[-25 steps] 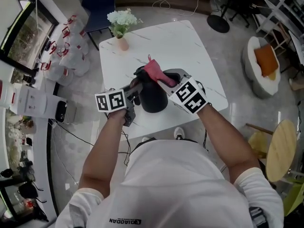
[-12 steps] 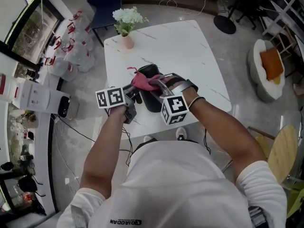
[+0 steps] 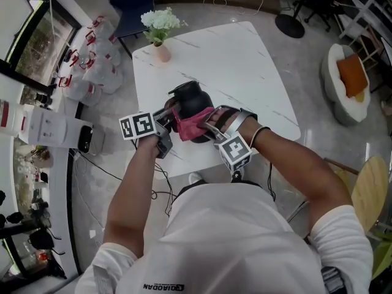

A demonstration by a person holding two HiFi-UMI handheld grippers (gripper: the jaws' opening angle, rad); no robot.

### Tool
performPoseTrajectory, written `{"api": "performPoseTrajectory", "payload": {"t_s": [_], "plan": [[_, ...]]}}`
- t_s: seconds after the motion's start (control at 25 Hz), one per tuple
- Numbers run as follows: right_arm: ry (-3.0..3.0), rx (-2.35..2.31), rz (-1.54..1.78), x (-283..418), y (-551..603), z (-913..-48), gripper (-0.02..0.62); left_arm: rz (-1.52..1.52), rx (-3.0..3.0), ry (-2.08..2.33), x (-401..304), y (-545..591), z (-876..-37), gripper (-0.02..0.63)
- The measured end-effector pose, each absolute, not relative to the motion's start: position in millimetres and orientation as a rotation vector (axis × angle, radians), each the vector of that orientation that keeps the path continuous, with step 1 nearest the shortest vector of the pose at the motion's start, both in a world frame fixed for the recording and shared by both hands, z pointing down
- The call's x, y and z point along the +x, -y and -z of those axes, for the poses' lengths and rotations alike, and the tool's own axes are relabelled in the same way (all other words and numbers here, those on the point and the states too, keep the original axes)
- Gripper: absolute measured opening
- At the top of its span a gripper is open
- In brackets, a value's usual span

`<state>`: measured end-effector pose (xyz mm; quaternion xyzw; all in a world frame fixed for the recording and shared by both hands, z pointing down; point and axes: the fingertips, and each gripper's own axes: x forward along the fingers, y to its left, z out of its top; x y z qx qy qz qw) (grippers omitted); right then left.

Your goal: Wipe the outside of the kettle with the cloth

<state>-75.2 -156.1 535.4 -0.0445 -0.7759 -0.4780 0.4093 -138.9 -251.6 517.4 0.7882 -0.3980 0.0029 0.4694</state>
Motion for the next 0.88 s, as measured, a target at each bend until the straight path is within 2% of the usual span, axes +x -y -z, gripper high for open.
{"api": "performPoseTrajectory", "payload": {"t_s": [0.88], "plan": [[1.920, -0.277, 1.112, -28, 102, -593, 0.100, -0.001, 1.924, 1.014, -148, 249, -522, 0.094]]}}
